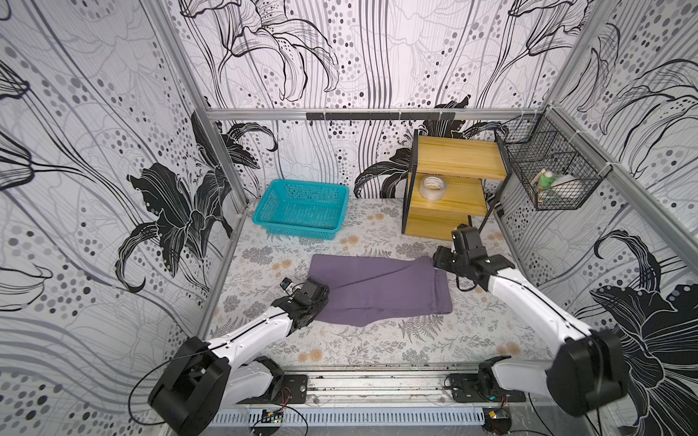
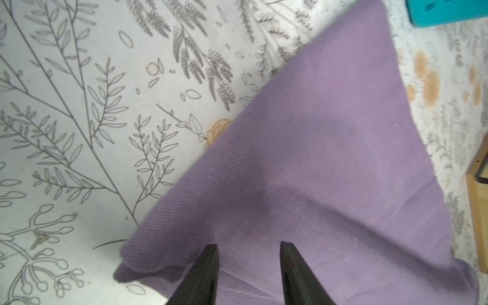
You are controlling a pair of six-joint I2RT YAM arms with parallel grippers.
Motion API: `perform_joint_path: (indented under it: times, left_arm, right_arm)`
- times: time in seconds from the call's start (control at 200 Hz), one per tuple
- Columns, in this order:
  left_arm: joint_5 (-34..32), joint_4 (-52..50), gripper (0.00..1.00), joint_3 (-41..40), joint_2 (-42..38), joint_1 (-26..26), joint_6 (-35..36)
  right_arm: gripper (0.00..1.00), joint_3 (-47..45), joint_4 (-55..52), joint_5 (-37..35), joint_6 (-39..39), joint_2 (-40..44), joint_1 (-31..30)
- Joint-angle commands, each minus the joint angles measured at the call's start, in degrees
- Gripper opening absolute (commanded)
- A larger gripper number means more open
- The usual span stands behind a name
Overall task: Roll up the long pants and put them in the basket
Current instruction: Fold the long pant at the center of the board.
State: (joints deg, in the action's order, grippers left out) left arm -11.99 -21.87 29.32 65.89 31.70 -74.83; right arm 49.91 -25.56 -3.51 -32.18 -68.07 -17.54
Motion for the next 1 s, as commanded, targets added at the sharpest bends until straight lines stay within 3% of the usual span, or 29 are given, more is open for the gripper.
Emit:
perform_joint_path:
  times: [0.0,0.16,0.33,0.551,0.791,0.996]
  left_arm:
    - [-0.31,-2.04,0.46,3.4,-2.45,-0.41,0.73]
    - [-0.76,-3.44,0.47,4.78,-3.1,-0.41,-0.99]
    - [-0.14,-3.83,0.48,4.43,-3.35,-0.33,-2.17]
    - [-1.27,-5.0,0.48,3.64,-5.91,-0.34,-2.96]
    - [-1.54,-5.82,0.48,4.07,-5.96,-0.39,-3.1]
    - [-1.55,-5.91,0.48,4.17,-5.98,-0.35,-2.96]
  right_arm:
    - [0.67,-10.24,-5.35,10.7,-8.0,5.87,0.14]
    - [0.77,-21.04,1.84,18.93,-16.97,14.18,0.14]
    - [0.76,-25.71,9.57,23.52,-20.52,11.55,0.14]
    - [0.65,-26.7,12.94,24.65,-22.28,10.22,0.14]
    - [0.47,-26.91,14.7,25.92,-23.78,9.93,0.14]
    - [0.38,-27.27,14.31,25.64,-23.98,10.02,0.14]
